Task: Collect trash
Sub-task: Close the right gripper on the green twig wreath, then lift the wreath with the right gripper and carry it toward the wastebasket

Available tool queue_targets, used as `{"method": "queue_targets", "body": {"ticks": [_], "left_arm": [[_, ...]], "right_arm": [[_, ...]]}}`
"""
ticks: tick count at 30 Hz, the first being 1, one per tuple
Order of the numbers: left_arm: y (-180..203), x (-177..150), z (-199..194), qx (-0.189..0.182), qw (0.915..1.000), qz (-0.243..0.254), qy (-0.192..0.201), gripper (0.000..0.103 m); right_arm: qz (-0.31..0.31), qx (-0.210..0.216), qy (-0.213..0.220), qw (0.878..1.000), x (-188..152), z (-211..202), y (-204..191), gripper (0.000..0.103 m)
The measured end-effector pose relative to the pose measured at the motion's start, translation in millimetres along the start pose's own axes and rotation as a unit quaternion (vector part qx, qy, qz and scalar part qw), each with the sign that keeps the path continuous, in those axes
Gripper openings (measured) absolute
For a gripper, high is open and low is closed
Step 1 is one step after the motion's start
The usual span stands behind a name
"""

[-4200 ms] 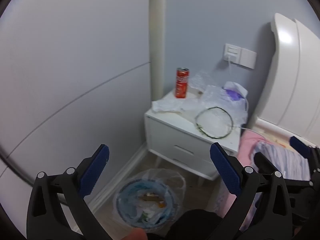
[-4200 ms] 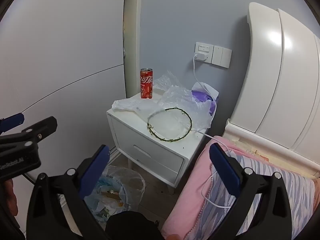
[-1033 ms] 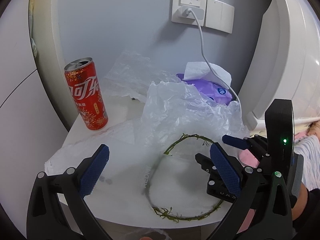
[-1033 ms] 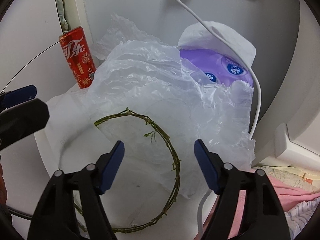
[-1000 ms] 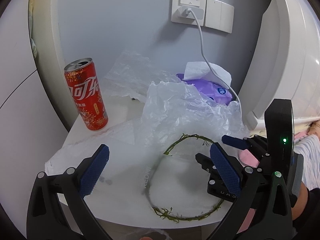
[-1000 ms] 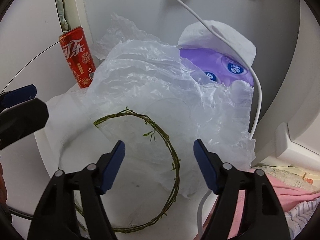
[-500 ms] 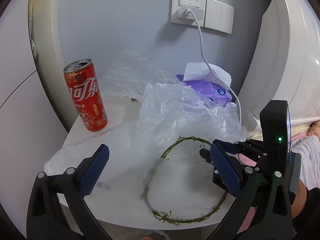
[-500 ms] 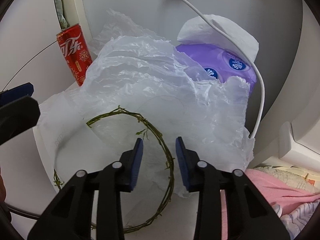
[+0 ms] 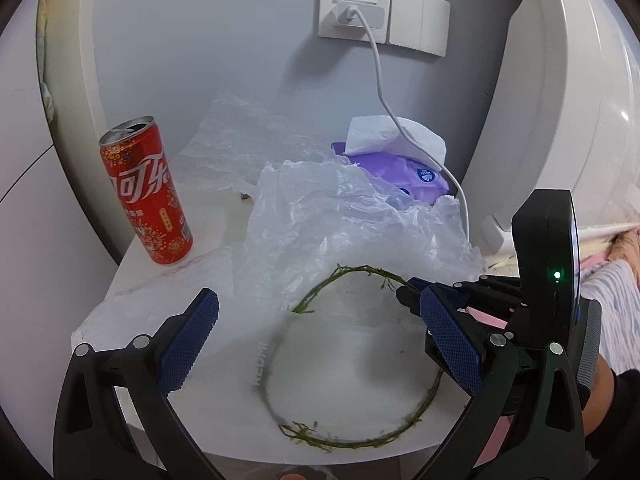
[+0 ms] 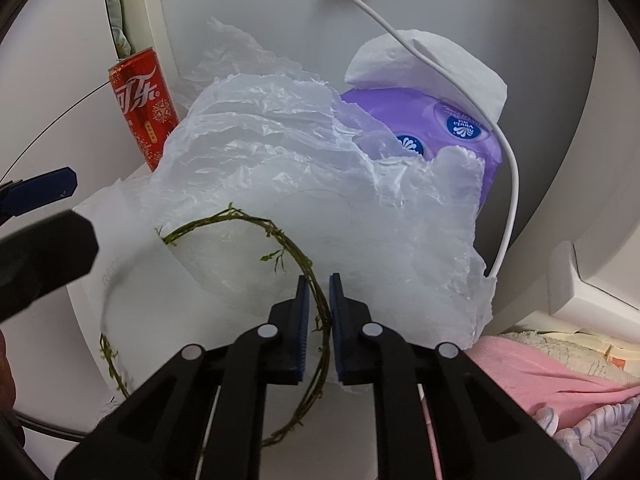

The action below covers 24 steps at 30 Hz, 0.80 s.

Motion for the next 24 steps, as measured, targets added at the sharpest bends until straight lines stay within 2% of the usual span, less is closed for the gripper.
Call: {"method": "queue_targets", "body": {"ticks": [5,24], "left_arm": [[3,0,-1,-0.002,1.0000,0.001,0.002,0.098],[13,4,-18,-0.005,0.9999,0.010,0.011,0.098]], "right_arm": [[-0.002,0.002,0.003,1.000,-1,-2,-1,0.007],[0.003,0.012,0.018,1.000,-2,-30,-2,0.007]]}}
Point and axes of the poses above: each gripper's, at about its wrist camera, not at the fingertips, and z roughly the way its jaws point, y to its right, x to its top, the point moved 5 cm from there along z, roughly the way its jaws point, and after that the axes turned 7 degrees about x, right-handed, at the moved point
